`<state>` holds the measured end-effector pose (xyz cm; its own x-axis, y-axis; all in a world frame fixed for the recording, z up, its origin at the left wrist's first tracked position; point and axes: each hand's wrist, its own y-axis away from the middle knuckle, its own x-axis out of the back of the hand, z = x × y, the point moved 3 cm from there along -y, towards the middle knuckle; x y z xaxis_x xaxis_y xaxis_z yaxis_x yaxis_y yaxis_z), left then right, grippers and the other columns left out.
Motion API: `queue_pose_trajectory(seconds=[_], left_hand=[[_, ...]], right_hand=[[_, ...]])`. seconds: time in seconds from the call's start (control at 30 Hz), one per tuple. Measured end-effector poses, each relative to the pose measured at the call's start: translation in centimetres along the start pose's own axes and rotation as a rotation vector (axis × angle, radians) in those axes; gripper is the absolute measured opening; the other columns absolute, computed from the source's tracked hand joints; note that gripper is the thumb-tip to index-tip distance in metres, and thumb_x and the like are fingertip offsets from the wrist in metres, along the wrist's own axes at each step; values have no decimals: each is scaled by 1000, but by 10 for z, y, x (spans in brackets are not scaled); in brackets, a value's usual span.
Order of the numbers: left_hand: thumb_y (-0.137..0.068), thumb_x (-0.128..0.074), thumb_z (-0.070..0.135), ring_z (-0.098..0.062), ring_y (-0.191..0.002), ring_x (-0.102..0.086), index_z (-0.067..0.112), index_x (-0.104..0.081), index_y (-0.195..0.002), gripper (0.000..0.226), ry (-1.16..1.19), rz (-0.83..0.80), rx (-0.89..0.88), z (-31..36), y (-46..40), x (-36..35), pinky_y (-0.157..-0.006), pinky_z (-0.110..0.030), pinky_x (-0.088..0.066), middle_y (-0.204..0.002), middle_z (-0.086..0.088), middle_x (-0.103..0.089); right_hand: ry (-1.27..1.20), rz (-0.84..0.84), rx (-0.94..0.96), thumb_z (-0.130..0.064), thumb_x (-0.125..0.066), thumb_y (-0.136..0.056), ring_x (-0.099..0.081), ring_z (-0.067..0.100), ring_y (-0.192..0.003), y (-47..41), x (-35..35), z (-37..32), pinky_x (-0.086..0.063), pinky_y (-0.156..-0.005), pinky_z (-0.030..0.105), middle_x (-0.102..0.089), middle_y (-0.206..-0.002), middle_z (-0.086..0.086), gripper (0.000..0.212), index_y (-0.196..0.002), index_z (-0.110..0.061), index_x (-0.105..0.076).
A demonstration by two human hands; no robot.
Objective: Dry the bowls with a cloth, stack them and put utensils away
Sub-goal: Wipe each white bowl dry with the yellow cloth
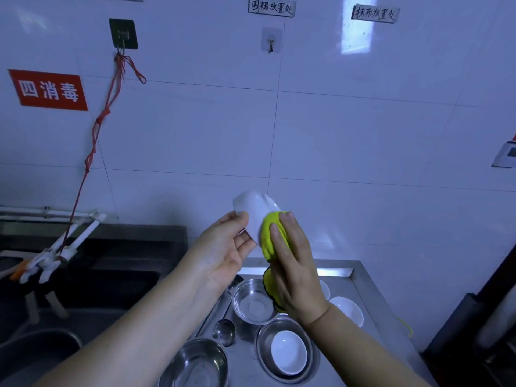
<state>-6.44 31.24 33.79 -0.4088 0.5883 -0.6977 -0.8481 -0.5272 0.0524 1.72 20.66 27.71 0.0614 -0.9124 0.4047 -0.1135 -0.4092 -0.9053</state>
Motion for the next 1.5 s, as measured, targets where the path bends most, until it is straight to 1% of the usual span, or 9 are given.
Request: queue_pose_trajectory(seconds=[0.23,0.4,0.53,0.7,0.9,1.13,1.27,1.33,1.5], left_hand=[[-94,-50,8,-9,-69,-70,13,-57,-82,15,36,-39,2,-11,0,-7,-70,-23,-56,-74,-2,-72],[-97,-45,8,-11,-76,-71,6,-59,-93,15,180,-42,43,-9,-2,-3,-78,-27,-57,-81,-7,-73],[-96,-46,11,-12,-83,-71,5,-60,-100,16,232,-42,57,-10,-1,6,-80,-31,-56,-91,-7,-74],[-96,-42,11,-9,-84,-71,9,-60,-101,19,161,-98,27,-7,-5,20,-76,-27,-58,-91,-3,-74],[-51,-90,27,-14,-78,-68,10,-74,-87,43,-238,-263,-22,3,-11,41,-64,-24,-57,-86,-4,-73],[-75,-58,20,-9,-64,-54,8,-66,-84,17,-1007,-395,-159,10,-3,40,-62,-21,-42,-71,2,-62],[-88,-55,24,-11,-77,-54,23,-62,-91,7,-1844,-347,-507,5,-6,35,-64,-28,-39,-80,8,-61],[-90,-54,22,-17,-92,-57,25,-63,-100,13,-1973,-329,-765,3,-1,27,-70,-28,-44,-94,7,-65],[-49,-77,3,-17,-63,-54,21,-62,-70,31,-2117,-483,-1109,8,0,30,-56,-20,-22,-65,8,-55]], right_hand=[[45,65,-45,-14,-41,-98,-33,32,-137,-24,-2,-18,-33,-108,47,-36,-144,13,39,-136,-9,-44],[-109,144,-108,-22,-33,-103,-24,27,-142,-9,2,-5,-36,-104,56,-22,-153,-4,38,-140,-27,-41],[-386,230,-406,-4,-33,-99,-29,1,-136,-18,10,-7,-37,-96,9,-30,-145,18,43,-142,-6,-37],[-661,198,-763,-19,-38,-93,-42,1,-128,-23,8,6,-35,-106,20,-48,-135,-14,41,-130,-31,-50],[-809,39,-916,-1,-38,-97,-57,0,-112,-40,15,19,-44,-91,15,-65,-118,-16,41,-112,-30,-63],[-591,-435,-680,-6,-43,-92,-60,7,-92,-57,22,19,-44,-78,17,-65,-109,-4,32,-113,-17,-66],[-432,-504,-614,-8,-50,-92,-56,16,-69,-75,17,23,-45,-69,29,-58,-81,-2,21,-103,-25,-47],[-424,-417,-573,-19,-54,-88,-53,16,-83,-79,12,27,-43,-78,30,-50,-94,-1,19,-98,-32,-45],[-7,-694,-123,-63,-33,-92,-44,18,-108,-62,6,24,-29,-97,30,-53,-112,3,60,-106,-14,-64]])
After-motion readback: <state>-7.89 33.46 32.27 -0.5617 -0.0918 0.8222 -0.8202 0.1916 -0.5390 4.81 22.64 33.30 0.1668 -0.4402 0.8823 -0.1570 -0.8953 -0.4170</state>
